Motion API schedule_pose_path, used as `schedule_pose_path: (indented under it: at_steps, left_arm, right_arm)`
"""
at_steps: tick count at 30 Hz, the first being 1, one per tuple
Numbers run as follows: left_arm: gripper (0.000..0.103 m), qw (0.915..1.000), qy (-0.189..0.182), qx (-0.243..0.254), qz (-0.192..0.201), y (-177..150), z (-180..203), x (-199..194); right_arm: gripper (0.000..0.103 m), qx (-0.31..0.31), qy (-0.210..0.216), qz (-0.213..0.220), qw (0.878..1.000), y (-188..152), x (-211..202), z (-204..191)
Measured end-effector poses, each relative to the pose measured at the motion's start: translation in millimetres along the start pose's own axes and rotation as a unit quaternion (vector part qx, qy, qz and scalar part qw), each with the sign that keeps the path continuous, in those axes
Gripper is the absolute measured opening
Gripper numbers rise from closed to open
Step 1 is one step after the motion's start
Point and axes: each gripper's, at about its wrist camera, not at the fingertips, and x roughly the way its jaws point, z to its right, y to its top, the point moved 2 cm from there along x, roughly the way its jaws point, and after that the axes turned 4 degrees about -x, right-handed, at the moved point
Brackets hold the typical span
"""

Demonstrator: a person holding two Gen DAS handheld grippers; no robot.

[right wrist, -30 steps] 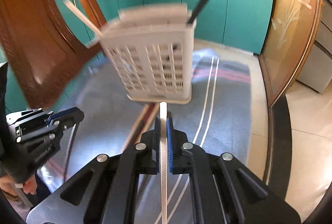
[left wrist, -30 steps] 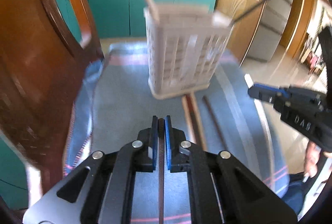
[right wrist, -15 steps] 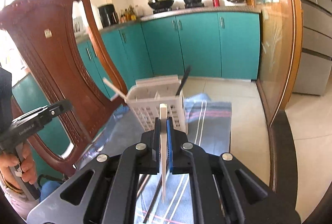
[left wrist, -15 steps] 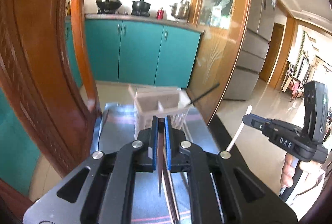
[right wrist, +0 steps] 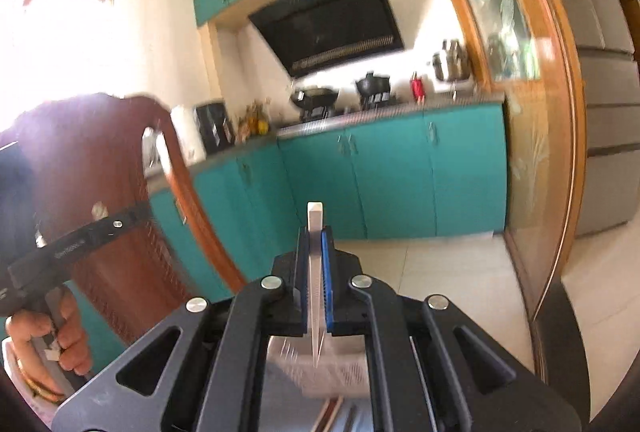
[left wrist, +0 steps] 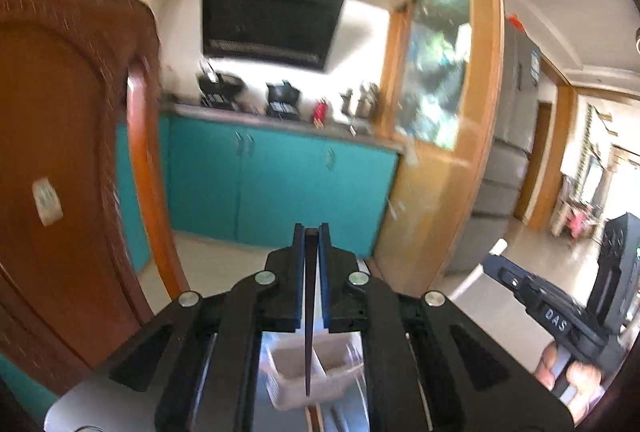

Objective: Organize utensils
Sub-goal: 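Lift both chopsticks over the white caddy and open both tools to drop them in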

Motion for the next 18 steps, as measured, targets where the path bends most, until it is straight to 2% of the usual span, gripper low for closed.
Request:
schedule_pose_path:
  at_steps: [2, 4, 8, 12, 17, 18]
  left_arm:
    - [0.007, 0.9998, 0.012, -0.002, 0.015, 7, -2, 3]
    - [0.007, 0.9996, 0.022, 0.001, 0.019, 9, -1, 11]
    - [0.007, 0.999, 0.04, 0.011, 0.017, -3, 2, 32]
    - [0.007, 0.9984, 0.054, 0.016, 0.003, -33, 1, 56]
    - [0.007, 0.9978, 0.06, 0.007, -0.027, -66, -5, 79]
    - [0.007, 0.9974, 0.063, 0.009, -0.034, -74, -6, 83]
  right_arm:
    - [0.007, -0.001, -0.012, 0.03, 0.999, 5, 4, 0]
    - [0.007, -0.007, -0.035, 0.037, 0.999, 0, 18, 2]
    - [0.007, -0.011, -0.044, -0.008, 0.999, -29, 54, 8]
    - [0.007, -0.006, -0.036, -0.033, 0.999, -63, 68, 12]
    - [0.007, -0.01, -0.045, -0.035, 0.998, -86, 61, 16]
    - [0.014, -0.012, -0.049, -0.033, 0.998, -88, 58, 16]
